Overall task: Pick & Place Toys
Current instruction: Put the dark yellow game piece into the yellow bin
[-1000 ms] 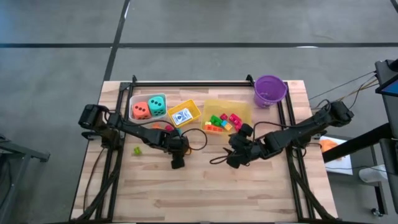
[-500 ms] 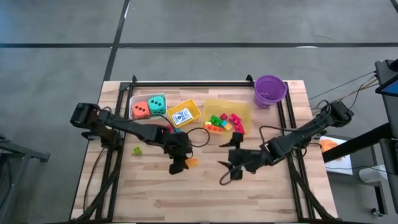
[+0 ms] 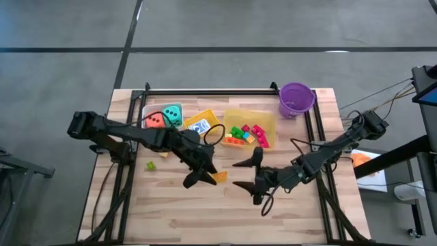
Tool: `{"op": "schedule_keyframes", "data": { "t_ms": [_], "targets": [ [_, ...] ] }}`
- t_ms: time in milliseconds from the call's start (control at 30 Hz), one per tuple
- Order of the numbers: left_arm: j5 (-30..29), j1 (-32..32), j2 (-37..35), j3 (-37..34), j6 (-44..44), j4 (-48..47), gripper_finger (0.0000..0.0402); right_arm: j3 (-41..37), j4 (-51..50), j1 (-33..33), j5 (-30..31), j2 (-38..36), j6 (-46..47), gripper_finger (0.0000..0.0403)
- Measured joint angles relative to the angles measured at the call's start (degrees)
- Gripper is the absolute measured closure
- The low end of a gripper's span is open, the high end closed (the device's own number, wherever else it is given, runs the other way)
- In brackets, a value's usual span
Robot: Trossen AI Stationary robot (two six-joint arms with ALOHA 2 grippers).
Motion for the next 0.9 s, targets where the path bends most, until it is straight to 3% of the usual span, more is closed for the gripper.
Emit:
{"op": "schedule_keyframes", "data": {
  "t_ms": [467,600,767,900],
  "targets": [
    [1.2,0.9,0.0,2.3,1.0,1.1,0.0263,2.2,1.6,-0.6,-0.1,3.4,-2.2,0.0106],
    [1.6,0.8,0.0,2.1,1.0,1.1,0.0256,5.7,1.1,-1.4,0.1,7.9,-3.5,0.0106],
    [3.2,0.8,0.0,1.6,1.0,0.9,0.0254,11.7,0.6,-1.3,5.8,11.9,-6.1,0.0106],
    [4.7,0.8,0.0,1.2,1.1,0.2,0.0254,16.2,-5.1,-1.4,6.1,14.6,-5.0,0.0106]
  ]
}}
